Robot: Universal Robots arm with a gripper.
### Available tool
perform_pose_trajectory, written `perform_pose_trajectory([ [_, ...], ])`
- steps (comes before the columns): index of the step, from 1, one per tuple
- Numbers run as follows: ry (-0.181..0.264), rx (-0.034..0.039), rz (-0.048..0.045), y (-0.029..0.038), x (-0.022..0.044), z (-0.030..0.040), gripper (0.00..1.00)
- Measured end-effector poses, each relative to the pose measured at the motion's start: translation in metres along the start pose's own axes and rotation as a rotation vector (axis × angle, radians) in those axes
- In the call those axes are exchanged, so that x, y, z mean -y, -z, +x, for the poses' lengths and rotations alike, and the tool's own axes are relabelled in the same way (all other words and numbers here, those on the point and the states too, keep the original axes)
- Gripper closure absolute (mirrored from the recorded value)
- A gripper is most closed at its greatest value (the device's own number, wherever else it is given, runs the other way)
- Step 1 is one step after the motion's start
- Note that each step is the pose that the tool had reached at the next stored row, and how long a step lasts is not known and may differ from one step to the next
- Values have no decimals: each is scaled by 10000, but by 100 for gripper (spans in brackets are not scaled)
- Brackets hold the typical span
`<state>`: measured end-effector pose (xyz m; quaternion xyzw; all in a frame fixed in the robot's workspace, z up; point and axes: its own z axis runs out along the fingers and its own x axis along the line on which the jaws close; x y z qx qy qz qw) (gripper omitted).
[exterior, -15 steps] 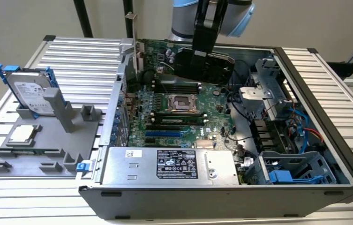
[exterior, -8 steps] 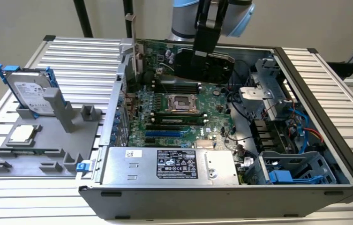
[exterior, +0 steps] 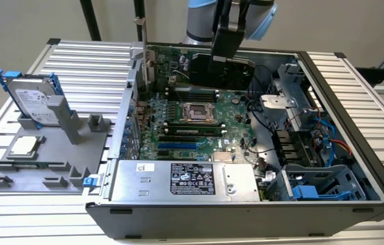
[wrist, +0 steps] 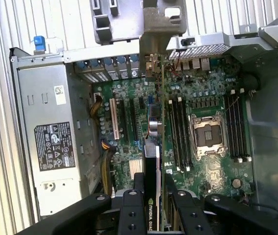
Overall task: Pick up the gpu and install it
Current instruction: 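Insert the gpu into the slot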
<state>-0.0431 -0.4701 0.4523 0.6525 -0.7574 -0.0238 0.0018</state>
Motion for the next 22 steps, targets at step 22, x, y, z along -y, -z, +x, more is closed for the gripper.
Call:
perform_pose_trajectory([
  [22, 210, -25, -3, -70, 2, 2, 100],
])
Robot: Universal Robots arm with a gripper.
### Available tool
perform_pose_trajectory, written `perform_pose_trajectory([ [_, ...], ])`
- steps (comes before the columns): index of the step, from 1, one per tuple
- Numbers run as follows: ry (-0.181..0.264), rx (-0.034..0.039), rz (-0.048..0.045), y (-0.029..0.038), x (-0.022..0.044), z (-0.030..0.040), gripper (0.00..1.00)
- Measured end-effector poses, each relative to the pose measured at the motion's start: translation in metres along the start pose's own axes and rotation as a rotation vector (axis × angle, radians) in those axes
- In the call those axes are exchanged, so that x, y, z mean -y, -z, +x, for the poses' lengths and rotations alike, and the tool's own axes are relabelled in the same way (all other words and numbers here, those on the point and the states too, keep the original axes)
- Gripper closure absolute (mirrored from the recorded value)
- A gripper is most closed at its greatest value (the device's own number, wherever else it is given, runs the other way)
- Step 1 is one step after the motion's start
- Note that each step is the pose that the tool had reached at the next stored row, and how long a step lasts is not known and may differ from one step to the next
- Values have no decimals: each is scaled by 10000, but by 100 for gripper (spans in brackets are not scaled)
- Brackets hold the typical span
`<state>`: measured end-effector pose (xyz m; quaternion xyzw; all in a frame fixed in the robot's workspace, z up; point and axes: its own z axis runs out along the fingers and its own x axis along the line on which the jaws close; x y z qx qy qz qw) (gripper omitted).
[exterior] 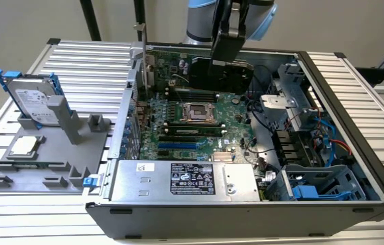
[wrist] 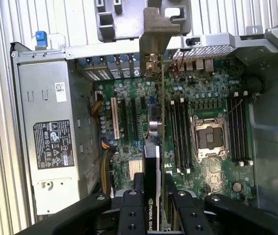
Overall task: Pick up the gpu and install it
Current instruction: 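Insert the gpu into the slot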
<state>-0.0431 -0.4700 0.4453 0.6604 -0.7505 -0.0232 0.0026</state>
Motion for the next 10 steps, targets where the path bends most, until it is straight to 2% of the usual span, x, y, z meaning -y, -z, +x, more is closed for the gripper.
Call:
perform_pose_trajectory([
  [10, 0, -10, 0, -85, 4, 2, 100],
])
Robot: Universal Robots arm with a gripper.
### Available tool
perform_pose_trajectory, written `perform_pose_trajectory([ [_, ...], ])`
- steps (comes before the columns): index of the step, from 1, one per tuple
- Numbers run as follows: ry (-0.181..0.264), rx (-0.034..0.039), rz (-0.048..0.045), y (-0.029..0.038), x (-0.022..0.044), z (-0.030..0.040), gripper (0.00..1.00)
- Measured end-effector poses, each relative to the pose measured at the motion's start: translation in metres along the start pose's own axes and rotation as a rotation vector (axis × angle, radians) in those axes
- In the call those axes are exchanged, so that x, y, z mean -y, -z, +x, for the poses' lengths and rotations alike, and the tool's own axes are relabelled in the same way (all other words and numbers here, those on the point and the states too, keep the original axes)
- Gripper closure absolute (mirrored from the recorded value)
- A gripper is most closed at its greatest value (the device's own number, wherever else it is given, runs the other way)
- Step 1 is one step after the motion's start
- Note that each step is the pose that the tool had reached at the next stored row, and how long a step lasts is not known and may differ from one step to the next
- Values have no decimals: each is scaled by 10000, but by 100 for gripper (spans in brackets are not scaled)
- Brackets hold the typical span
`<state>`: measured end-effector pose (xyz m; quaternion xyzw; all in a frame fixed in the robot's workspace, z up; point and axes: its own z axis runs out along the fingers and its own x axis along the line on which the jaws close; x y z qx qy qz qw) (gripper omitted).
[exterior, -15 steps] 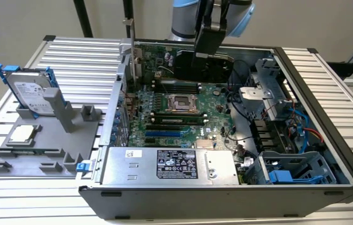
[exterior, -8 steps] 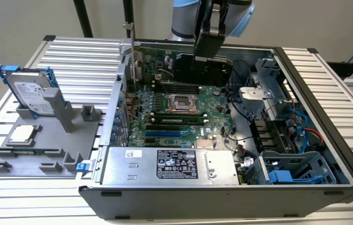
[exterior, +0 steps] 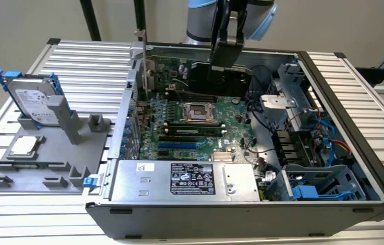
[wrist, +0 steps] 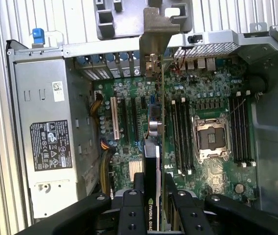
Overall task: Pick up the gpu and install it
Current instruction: 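Insert the gpu into the slot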
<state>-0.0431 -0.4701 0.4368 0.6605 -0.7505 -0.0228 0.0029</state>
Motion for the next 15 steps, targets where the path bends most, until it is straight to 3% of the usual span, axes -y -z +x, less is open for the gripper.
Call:
perform_pose_trajectory([
  [15, 0, 1, 1, -71, 3, 2, 100],
])
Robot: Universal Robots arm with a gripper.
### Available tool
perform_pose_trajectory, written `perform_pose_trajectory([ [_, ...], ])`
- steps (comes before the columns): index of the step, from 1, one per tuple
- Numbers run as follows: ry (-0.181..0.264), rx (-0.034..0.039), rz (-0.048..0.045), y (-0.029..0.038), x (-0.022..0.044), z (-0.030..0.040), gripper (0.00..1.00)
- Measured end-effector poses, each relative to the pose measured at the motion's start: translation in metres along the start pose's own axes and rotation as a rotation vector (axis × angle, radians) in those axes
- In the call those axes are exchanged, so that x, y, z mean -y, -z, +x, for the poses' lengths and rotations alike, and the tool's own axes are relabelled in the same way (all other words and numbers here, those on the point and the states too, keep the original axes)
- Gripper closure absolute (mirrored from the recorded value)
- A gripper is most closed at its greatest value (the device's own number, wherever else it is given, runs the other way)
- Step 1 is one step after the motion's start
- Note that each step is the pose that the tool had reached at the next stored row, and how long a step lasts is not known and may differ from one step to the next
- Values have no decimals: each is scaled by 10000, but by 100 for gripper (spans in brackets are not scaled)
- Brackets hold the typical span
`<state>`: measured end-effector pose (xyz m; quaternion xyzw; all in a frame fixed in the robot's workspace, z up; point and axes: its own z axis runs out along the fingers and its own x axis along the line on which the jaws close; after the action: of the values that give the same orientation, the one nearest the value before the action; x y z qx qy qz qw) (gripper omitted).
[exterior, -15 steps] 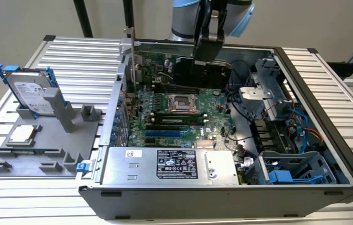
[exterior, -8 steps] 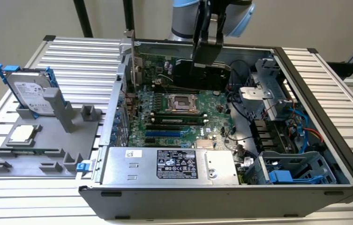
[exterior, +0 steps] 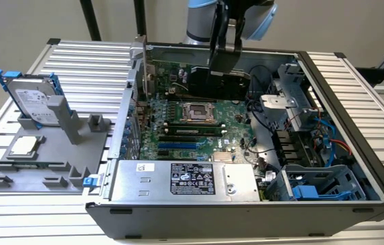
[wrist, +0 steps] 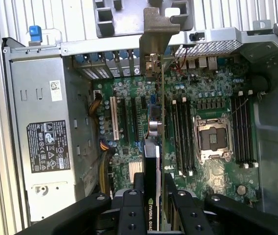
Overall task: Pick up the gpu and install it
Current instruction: 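Insert the gpu into the slot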
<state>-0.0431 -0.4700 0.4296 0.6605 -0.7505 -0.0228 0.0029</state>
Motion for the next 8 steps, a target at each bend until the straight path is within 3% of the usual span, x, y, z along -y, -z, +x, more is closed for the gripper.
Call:
perform_pose_trajectory([
  [8, -2, -5, 2, -43, 4, 1, 100],
])
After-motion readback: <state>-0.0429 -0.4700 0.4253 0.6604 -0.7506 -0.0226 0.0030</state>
